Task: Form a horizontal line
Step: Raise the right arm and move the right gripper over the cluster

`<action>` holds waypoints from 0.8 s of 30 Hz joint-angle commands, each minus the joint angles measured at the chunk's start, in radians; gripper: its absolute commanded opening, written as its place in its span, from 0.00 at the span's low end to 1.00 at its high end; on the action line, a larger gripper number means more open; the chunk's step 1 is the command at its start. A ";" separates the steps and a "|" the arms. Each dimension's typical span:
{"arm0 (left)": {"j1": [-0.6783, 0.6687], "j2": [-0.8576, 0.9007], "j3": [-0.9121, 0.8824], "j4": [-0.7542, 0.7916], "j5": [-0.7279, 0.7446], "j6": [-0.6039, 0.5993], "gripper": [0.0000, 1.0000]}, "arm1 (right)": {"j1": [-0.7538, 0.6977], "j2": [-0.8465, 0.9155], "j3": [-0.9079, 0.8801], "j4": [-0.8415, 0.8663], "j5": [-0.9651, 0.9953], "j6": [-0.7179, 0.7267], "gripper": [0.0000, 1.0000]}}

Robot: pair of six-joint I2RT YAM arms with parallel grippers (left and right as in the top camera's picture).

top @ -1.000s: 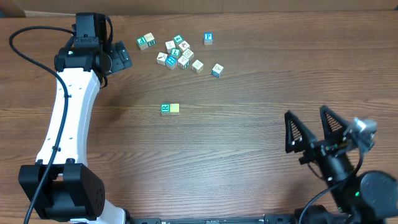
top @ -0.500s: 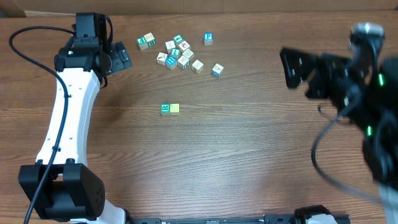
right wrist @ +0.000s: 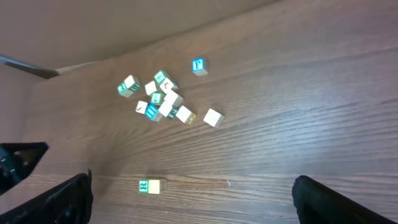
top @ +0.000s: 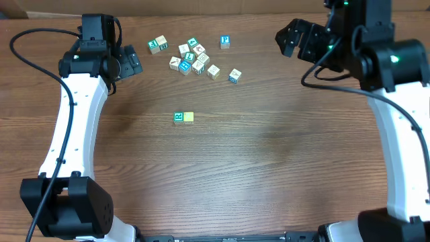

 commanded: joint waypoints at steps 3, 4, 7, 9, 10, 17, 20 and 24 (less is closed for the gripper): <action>-0.002 0.003 0.002 0.001 -0.017 0.004 0.99 | -0.002 0.048 0.027 0.015 -0.012 0.011 0.85; -0.002 0.003 0.002 0.001 -0.017 0.004 1.00 | -0.002 0.055 0.026 0.016 -0.012 0.011 0.77; -0.002 0.003 0.002 0.001 -0.017 0.004 1.00 | 0.000 0.085 0.026 0.017 -0.012 0.011 0.50; -0.002 0.003 0.002 0.001 -0.017 0.004 1.00 | 0.006 0.105 0.024 0.016 -0.008 0.011 0.43; -0.002 0.003 0.002 0.001 -0.017 0.004 1.00 | 0.010 0.117 0.024 0.016 -0.008 0.010 0.43; -0.002 0.003 0.002 0.001 -0.017 0.004 0.99 | 0.103 0.227 0.024 0.035 0.030 0.007 0.55; -0.002 0.003 0.002 0.001 -0.017 0.004 1.00 | 0.166 0.282 0.024 0.067 0.102 0.007 0.62; -0.002 0.003 0.002 0.001 -0.017 0.004 1.00 | 0.249 0.366 0.024 0.130 0.296 0.006 0.68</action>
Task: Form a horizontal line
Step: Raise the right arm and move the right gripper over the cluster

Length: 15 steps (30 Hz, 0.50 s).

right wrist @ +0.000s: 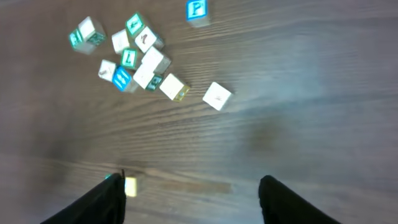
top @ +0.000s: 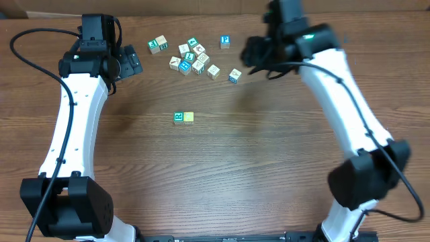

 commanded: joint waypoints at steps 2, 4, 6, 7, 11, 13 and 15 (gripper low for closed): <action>-0.002 0.003 0.002 0.002 -0.017 0.004 0.99 | 0.089 0.112 0.023 0.067 0.300 -0.002 0.75; -0.002 0.003 0.002 0.002 -0.017 0.004 1.00 | 0.102 0.154 0.023 0.095 0.349 0.000 0.77; -0.002 0.003 0.002 0.002 -0.017 0.004 0.99 | 0.103 0.196 0.023 0.130 0.354 0.034 0.78; -0.002 0.003 0.002 0.002 -0.017 0.004 1.00 | 0.103 0.215 0.023 0.146 0.353 0.063 0.78; -0.002 0.003 0.002 0.002 -0.017 0.004 0.99 | 0.089 0.275 0.023 0.181 0.353 0.180 0.78; -0.002 0.003 0.002 0.002 -0.017 0.004 1.00 | 0.082 0.297 0.023 0.192 0.335 0.239 0.78; -0.002 0.003 0.002 0.002 -0.017 0.004 1.00 | 0.080 0.320 0.023 0.216 0.298 0.250 0.77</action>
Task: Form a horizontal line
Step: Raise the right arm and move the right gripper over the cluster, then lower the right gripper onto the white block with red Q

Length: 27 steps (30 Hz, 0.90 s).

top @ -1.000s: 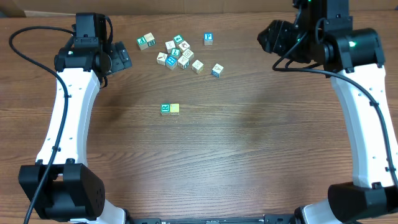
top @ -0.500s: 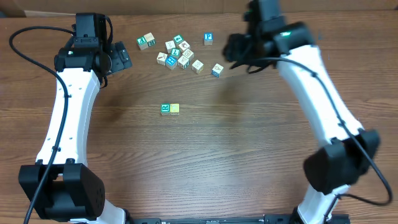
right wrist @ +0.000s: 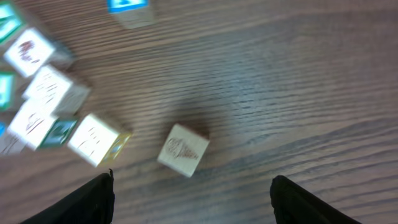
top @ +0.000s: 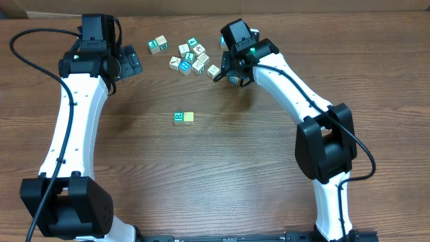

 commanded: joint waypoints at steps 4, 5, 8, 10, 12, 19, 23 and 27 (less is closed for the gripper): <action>-0.002 0.003 0.002 0.001 -0.017 0.004 1.00 | -0.008 0.069 0.022 0.067 -0.036 0.101 0.76; -0.002 0.003 0.002 0.001 -0.017 0.004 1.00 | -0.007 0.079 0.022 0.071 -0.035 0.107 0.76; -0.002 0.003 0.002 0.001 -0.017 0.004 0.99 | -0.006 0.102 0.022 0.089 -0.034 0.109 0.72; -0.002 0.003 0.002 0.001 -0.017 0.004 1.00 | -0.006 0.112 0.022 0.100 -0.031 0.119 0.71; -0.002 0.003 0.002 0.001 -0.017 0.004 1.00 | -0.006 0.126 0.021 0.110 -0.032 0.137 0.70; -0.002 0.003 0.002 0.001 -0.017 0.004 1.00 | -0.006 0.140 0.016 0.110 -0.032 0.143 0.54; -0.002 0.003 0.002 0.001 -0.017 0.004 1.00 | -0.006 0.140 0.016 0.085 -0.032 0.143 0.41; -0.002 0.003 0.002 0.001 -0.017 0.004 1.00 | -0.009 0.140 0.017 0.060 -0.032 0.143 0.33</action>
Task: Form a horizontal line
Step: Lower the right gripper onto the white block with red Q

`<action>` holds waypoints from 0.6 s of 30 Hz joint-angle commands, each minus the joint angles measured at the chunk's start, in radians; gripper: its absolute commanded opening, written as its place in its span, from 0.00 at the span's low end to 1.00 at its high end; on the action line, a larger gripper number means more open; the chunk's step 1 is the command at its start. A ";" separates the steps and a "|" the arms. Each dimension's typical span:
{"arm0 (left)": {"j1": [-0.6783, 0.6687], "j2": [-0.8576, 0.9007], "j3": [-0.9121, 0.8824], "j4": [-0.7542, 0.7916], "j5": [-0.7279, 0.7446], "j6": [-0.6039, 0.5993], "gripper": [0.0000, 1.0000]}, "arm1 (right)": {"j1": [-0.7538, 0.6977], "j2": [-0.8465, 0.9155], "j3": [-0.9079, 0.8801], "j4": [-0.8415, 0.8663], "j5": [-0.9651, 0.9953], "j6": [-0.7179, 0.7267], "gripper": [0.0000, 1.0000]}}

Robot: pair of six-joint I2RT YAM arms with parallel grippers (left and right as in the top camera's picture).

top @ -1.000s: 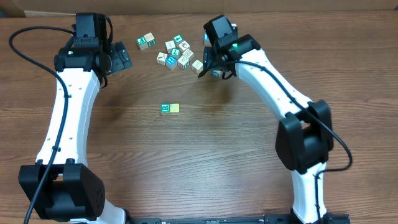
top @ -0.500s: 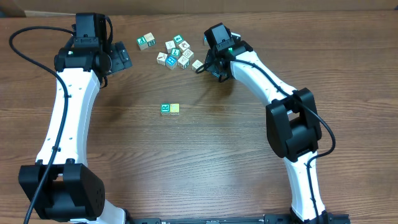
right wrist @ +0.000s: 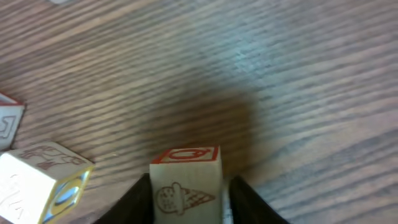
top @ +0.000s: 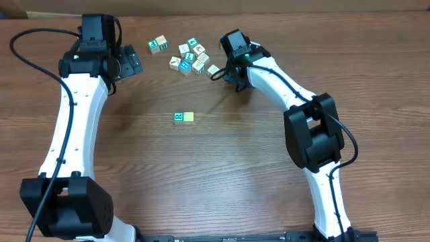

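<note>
My right gripper (top: 232,74) is down on the table just right of the block cluster (top: 191,59). In the right wrist view it (right wrist: 186,190) is shut on a wooden block (right wrist: 185,180) with a red-framed top and an ice-cream picture, which rests on the table. That block is hidden under the gripper from overhead. A green block (top: 178,117) and a yellow block (top: 189,117) sit side by side, touching, in the table's middle. My left gripper (top: 132,62) hangs open at the back left, away from all blocks.
Another block with a yellow side (right wrist: 43,180) lies close to the left of the held one, and one more (right wrist: 9,121) at the frame's left edge. A lone block (top: 159,44) sits left of the cluster. The wooden table (top: 269,168) runs forward.
My right gripper was open a little above the lone block right of the cluster; now it is down on the table with its fingers closed against that block. The left arm has not moved.
My right gripper was high at the back right, open, with the two blocks side by side mid-table. Then it was over the cluster's right side, then low above the lone rightmost block. Now it is shut on that block.
</note>
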 commanded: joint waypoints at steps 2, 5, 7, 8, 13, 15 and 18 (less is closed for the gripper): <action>-0.002 0.003 0.002 0.002 -0.017 0.004 1.00 | 0.000 0.011 0.017 -0.010 -0.002 0.006 0.31; -0.002 0.003 0.002 0.002 -0.017 0.004 0.99 | 0.000 0.007 0.023 -0.037 -0.013 -0.003 0.30; -0.002 0.003 0.002 0.002 -0.017 0.004 0.99 | 0.000 0.004 0.034 -0.062 -0.017 -0.026 0.28; -0.002 0.003 0.002 0.002 -0.017 0.004 1.00 | 0.000 0.003 0.040 -0.079 -0.020 -0.040 0.27; -0.002 0.003 0.002 0.002 -0.017 0.004 1.00 | 0.000 0.000 0.077 -0.197 -0.026 -0.047 0.26; -0.002 0.003 0.002 0.002 -0.017 0.004 0.99 | 0.000 -0.002 0.087 -0.230 -0.084 -0.074 0.26; -0.002 0.003 0.002 0.002 -0.017 0.004 0.99 | 0.000 -0.002 0.088 -0.256 -0.214 -0.119 0.26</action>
